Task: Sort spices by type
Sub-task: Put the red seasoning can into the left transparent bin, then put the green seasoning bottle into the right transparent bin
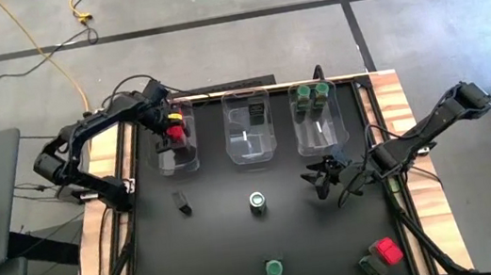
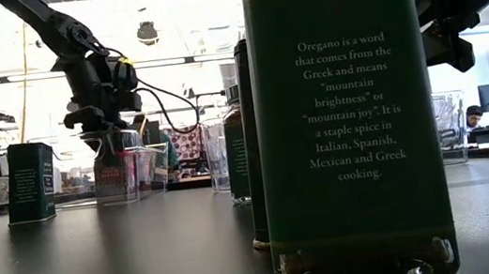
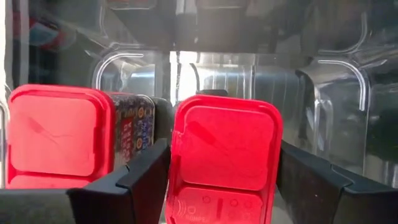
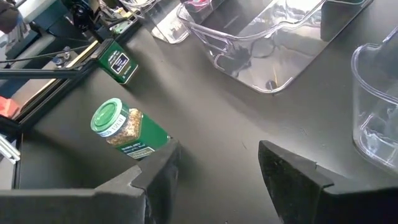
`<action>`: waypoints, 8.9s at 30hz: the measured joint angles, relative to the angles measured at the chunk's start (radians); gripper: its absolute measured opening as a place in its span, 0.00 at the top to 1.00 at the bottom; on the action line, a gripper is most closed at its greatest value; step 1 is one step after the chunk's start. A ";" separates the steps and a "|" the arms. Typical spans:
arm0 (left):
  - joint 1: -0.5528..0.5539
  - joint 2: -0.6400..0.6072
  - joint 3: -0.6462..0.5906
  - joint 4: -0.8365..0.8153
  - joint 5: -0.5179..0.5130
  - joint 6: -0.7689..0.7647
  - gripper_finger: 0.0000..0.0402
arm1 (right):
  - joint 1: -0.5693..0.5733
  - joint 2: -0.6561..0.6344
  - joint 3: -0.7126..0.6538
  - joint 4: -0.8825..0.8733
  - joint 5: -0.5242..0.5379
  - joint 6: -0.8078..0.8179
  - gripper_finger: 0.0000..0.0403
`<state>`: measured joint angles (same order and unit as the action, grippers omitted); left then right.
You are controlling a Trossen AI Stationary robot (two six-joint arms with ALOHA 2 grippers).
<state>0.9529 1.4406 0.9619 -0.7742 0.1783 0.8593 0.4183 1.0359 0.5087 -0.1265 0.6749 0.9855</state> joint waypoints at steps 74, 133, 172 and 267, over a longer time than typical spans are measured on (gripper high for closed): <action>-0.002 -0.001 0.058 -0.044 -0.006 0.000 0.24 | 0.000 0.000 0.000 0.008 -0.001 0.009 0.39; -1.470 -0.161 -0.050 0.377 -0.866 -1.744 0.24 | -0.060 -0.003 0.000 0.004 -0.149 -0.043 0.28; -1.565 -0.387 -0.378 0.726 -0.785 -1.223 0.24 | -0.255 0.551 0.936 -0.360 -0.560 -1.226 0.18; -1.377 -0.719 -0.377 0.496 -0.712 -1.191 0.24 | -1.104 0.521 0.563 -0.842 -0.472 -1.945 0.46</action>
<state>-0.4236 0.7216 0.5846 -0.2783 -0.5339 -0.3321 -0.6857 1.5570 1.0719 -0.9685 0.2024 -0.9591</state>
